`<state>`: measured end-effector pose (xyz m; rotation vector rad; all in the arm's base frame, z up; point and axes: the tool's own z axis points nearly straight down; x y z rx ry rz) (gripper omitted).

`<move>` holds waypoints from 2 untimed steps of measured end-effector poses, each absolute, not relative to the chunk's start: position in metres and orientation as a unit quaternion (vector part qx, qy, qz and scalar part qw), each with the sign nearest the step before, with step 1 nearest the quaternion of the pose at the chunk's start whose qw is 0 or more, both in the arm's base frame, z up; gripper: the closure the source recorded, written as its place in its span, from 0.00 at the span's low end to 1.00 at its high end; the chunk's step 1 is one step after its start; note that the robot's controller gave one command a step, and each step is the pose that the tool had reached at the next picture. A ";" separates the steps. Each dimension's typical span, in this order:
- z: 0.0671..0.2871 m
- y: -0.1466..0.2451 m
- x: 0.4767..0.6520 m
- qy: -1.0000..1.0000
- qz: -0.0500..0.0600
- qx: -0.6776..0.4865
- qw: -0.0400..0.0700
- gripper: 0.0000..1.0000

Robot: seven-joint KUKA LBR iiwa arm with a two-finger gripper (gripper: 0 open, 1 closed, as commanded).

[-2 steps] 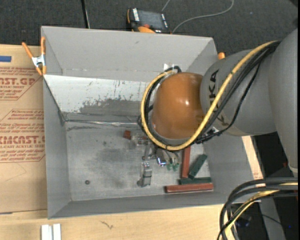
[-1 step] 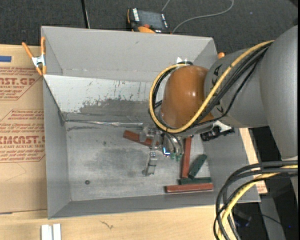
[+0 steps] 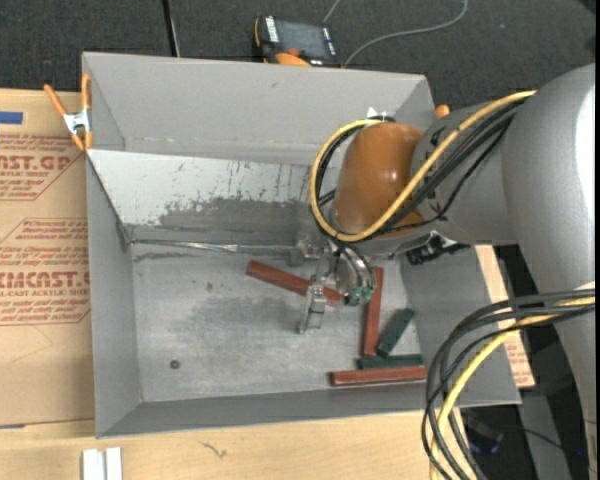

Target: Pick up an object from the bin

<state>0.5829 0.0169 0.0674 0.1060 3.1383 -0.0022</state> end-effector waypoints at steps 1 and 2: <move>0.071 0.020 0.583 0.999 0.001 0.033 0.001 1.00; 0.249 0.019 0.588 0.999 0.001 0.043 0.006 1.00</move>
Offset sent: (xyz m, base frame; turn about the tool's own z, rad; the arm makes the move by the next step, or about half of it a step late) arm 0.0000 0.0000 0.0000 0.0000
